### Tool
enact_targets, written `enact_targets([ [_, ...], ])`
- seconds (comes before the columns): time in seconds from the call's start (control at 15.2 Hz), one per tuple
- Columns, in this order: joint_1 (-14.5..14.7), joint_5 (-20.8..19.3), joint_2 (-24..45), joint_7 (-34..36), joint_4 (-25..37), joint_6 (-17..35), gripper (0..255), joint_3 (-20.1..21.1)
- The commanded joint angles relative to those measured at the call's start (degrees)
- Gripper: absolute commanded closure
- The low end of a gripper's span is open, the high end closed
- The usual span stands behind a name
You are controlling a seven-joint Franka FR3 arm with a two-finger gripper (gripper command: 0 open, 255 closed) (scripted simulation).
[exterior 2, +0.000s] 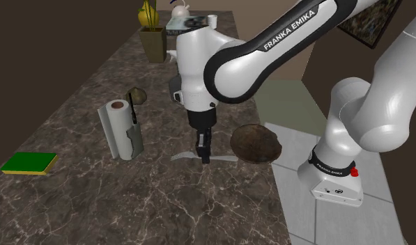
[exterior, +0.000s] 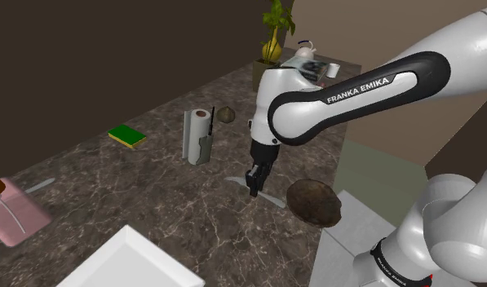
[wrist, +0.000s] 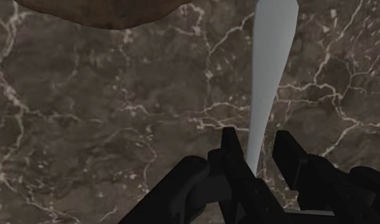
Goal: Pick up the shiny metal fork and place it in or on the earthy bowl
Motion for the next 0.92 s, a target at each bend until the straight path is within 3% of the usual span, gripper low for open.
enact_targets([
  [0.0, -0.08, -0.22, -0.92, 0.30, 0.78, -1.71, 255, -0.12],
  [0.73, -0.38, -1.16, -5.07, 1.99, 5.71, -10.66, 255, -0.69],
  [0.86, -0.60, -1.09, -7.14, 1.16, 3.65, -10.86, 255, -1.22],
])
